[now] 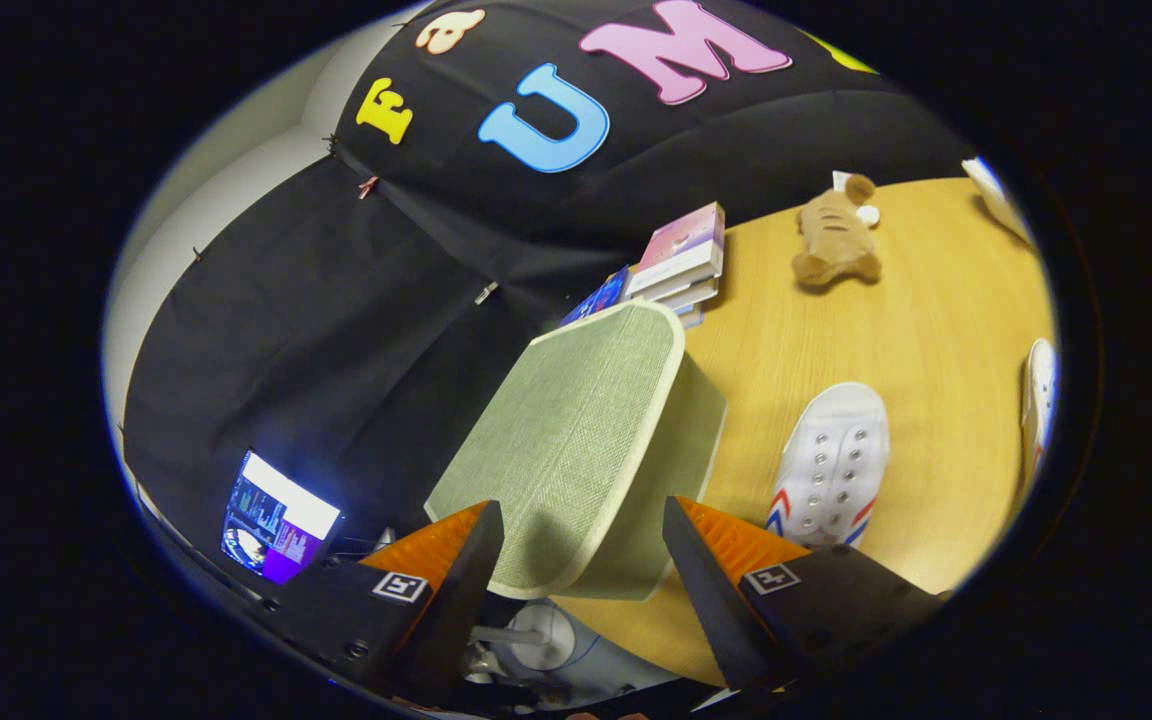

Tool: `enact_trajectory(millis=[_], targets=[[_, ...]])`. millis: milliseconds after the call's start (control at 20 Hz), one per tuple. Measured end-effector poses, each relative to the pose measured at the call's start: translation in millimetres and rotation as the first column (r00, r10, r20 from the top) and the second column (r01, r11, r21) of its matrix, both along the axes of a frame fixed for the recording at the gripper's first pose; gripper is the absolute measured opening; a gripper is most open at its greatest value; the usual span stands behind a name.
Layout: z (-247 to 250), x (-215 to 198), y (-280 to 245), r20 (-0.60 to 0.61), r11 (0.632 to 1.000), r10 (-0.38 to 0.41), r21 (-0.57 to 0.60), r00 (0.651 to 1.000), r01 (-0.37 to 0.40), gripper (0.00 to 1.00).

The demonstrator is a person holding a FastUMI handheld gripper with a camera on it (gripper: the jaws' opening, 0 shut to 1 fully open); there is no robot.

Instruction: Open the storage box then place both shoes into the box .Put the left shoe in first, then the right shoe, with the right side of both shoes facing outward in a uniform manner.

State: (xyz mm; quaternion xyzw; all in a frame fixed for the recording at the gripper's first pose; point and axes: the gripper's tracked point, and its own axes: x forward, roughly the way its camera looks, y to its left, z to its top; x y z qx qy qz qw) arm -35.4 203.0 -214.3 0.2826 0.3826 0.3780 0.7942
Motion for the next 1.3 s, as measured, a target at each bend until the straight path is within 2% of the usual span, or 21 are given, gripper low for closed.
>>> enact_trajectory(millis=[250,500,600,650,800,850,900,950,1050,1100,1150,1300], targets=[[-16,-10,26,-0.110,0.996,0.066,0.069,0.992,-0.059,0.98],[-8,-8,41,-0.196,0.988,0.077,0.149,0.978,-0.048,0.93],[-9,-7,40,-0.236,0.985,0.077,0.167,0.969,-0.037,0.75],[-8,-5,39,-0.258,0.983,0.075,0.180,0.963,-0.028,0.75],[4,1,37,-0.308,0.972,0.067,0.234,0.949,0.007,0.45],[6,4,37,-0.317,0.970,0.053,0.241,0.947,0.027,0.40],[8,9,36,-0.329,0.970,0.031,0.240,0.944,0.051,0.29],[14,8,40,-0.343,0.965,0.043,0.257,0.938,0.050,0.18],[20,2,44,-0.354,0.963,0.071,0.267,0.933,0.028,0.17],[21,6,40,-0.349,0.968,0.057,0.249,0.935,0.033,0.11],[20,4,52,-0.351,0.967,0.082,0.254,0.933,0.011,0.07],[27,-1,55,-0.354,0.969,0.111,0.246,0.929,-0.022,0.06]])
